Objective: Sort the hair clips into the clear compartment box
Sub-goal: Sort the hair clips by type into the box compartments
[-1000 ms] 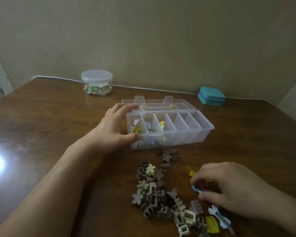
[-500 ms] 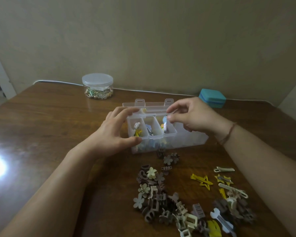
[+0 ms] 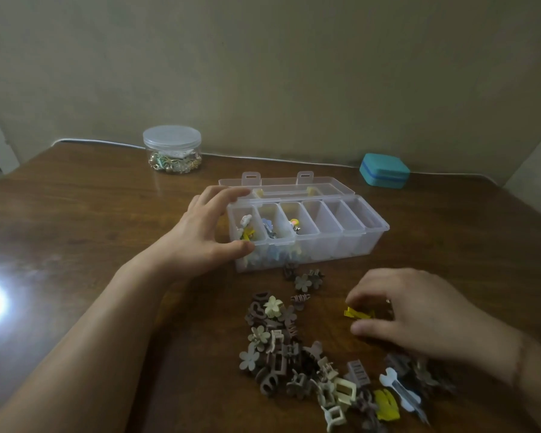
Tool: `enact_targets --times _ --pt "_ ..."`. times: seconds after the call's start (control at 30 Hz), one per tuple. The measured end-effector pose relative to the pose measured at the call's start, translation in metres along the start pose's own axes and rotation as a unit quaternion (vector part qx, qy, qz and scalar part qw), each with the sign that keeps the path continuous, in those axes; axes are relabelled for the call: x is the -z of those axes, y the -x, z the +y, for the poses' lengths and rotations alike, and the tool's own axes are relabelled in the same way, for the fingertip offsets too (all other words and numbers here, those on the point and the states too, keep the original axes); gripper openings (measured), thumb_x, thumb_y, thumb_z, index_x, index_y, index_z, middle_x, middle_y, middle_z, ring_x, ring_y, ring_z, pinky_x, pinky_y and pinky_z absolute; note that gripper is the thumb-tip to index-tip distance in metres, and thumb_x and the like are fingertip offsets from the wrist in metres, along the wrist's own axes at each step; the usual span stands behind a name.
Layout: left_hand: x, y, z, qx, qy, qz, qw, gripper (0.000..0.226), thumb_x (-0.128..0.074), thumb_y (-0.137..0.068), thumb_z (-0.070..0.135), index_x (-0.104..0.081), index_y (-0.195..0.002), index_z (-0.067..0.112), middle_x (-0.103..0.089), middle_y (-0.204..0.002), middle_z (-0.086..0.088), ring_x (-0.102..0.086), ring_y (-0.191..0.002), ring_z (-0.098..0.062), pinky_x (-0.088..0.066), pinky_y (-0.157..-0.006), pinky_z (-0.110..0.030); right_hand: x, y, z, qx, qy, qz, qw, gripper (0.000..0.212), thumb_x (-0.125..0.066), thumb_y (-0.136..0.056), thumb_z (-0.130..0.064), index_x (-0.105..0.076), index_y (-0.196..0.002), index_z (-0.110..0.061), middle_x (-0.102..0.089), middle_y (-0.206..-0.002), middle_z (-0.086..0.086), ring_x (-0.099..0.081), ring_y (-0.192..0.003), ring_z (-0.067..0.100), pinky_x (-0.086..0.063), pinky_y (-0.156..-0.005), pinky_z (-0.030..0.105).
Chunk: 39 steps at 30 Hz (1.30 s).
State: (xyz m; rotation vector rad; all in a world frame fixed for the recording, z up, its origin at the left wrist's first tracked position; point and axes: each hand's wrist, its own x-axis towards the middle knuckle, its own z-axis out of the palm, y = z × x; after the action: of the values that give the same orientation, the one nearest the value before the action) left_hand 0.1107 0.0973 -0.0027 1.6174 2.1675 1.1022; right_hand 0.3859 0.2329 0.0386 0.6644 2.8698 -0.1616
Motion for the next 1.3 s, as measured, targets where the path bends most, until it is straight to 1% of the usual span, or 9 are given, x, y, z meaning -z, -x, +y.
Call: enact_targets --times 0.2,0.33,0.47,0.6,0.73,0.9,1.1,1.2,1.3 --pt "-0.001 0.001 0.001 0.005 0.001 0.001 1.0 0.082 -0.065 -0.069 0.054 -0.032 -0.143 0.042 -0.03 -0.133 0.021 -0.031 -0.13 -0.01 -0.033 -0.106 -0.036 -0.006 -0.002 -0.004 0.0 -0.002 0.039 0.999 0.026 -0.055 -0.089 -0.054 -0.058 -0.113 -0.046 -0.059 -0.106 -0.026 -0.057 -0.096 -0.003 -0.051 -0.089 0.027" --pt "0.001 0.001 0.002 0.005 -0.002 0.0 1.0 0.081 -0.066 -0.07 0.052 -0.031 -0.143 0.043 -0.03 -0.133 0.021 -0.031 -0.131 -0.011 -0.034 -0.108 -0.039 0.016 -0.02 -0.008 0.009 -0.135 0.052 0.989 0.021 -0.068 -0.087 -0.033 -0.064 -0.105 -0.041 -0.065 -0.091 -0.017 -0.061 -0.08 -0.003 -0.054 -0.074 0.019" --pt "0.001 0.001 0.003 0.005 -0.002 -0.004 1.0 0.082 -0.066 -0.07 0.053 -0.03 -0.143 0.043 -0.029 -0.133 0.023 -0.03 -0.131 -0.011 -0.034 -0.109 -0.041 0.048 -0.06 -0.016 0.057 -0.296 0.157 0.941 0.013 -0.073 -0.084 -0.012 -0.072 -0.085 -0.025 -0.066 -0.061 -0.018 -0.055 -0.049 -0.003 -0.04 -0.048 0.009" --pt "0.002 0.001 0.003 0.003 -0.001 -0.001 1.0 0.085 -0.064 -0.066 0.06 -0.031 -0.143 0.043 -0.031 -0.134 0.021 -0.031 -0.13 -0.01 -0.034 -0.109 -0.042 0.062 -0.102 -0.033 0.048 -0.428 0.168 0.887 0.007 -0.068 -0.087 -0.005 -0.071 -0.091 -0.009 -0.067 -0.065 -0.003 -0.045 -0.038 0.012 -0.038 -0.039 0.021" --pt "0.003 0.001 0.003 0.003 -0.003 -0.002 1.0 0.083 -0.065 -0.069 0.055 -0.031 -0.143 0.042 -0.03 -0.133 0.021 -0.03 -0.131 -0.01 -0.034 -0.11 -0.043 0.051 -0.127 -0.033 0.037 -0.316 0.147 0.937 0.014 -0.068 -0.087 -0.012 -0.07 -0.099 -0.02 -0.073 -0.089 -0.003 -0.053 -0.04 0.0 -0.043 -0.043 0.017" --pt "0.003 0.001 0.002 0.002 -0.01 -0.001 1.0 0.084 -0.064 -0.068 0.056 -0.031 -0.144 0.041 -0.03 -0.132 0.02 -0.031 -0.129 -0.01 -0.034 -0.108 -0.04 0.049 -0.11 -0.007 0.044 -0.289 0.265 0.919 0.013 -0.072 -0.084 -0.012 -0.073 -0.093 -0.021 -0.073 -0.092 -0.007 -0.064 -0.082 -0.004 -0.044 -0.071 0.003" --pt "0.001 0.001 0.0 -0.004 -0.008 0.008 1.0 0.089 -0.058 -0.061 0.064 -0.034 -0.143 0.038 -0.033 -0.132 0.015 -0.034 -0.127 -0.012 -0.034 -0.107 -0.038 0.036 -0.035 0.048 0.019 -0.158 0.146 0.976 0.026 -0.071 -0.083 -0.021 -0.064 -0.094 -0.043 -0.062 -0.104 -0.022 -0.057 -0.091 -0.007 -0.047 -0.076 0.018" --pt "0.0 0.0 -0.001 -0.006 -0.005 0.009 1.0 0.09 -0.058 -0.061 0.064 -0.035 -0.143 0.038 -0.034 -0.133 0.014 -0.034 -0.126 -0.012 -0.034 -0.104 -0.034 0.02 0.003 0.062 0.021 -0.123 0.235 0.964 0.024 -0.068 -0.08 -0.026 -0.063 -0.095 -0.044 -0.06 -0.108 -0.025 -0.059 -0.089 0.001 -0.05 -0.068 0.022" --pt "-0.001 0.0 -0.002 -0.009 -0.004 0.012 1.0 0.089 -0.058 -0.061 0.064 -0.035 -0.143 0.038 -0.034 -0.133 0.014 -0.035 -0.126 -0.012 -0.033 -0.099 -0.03 0.002 0.022 0.073 -0.006 -0.142 0.179 0.974 0.029 -0.07 -0.082 -0.028 -0.061 -0.101 -0.048 -0.057 -0.11 -0.03 -0.059 -0.085 -0.003 -0.048 -0.057 0.016"
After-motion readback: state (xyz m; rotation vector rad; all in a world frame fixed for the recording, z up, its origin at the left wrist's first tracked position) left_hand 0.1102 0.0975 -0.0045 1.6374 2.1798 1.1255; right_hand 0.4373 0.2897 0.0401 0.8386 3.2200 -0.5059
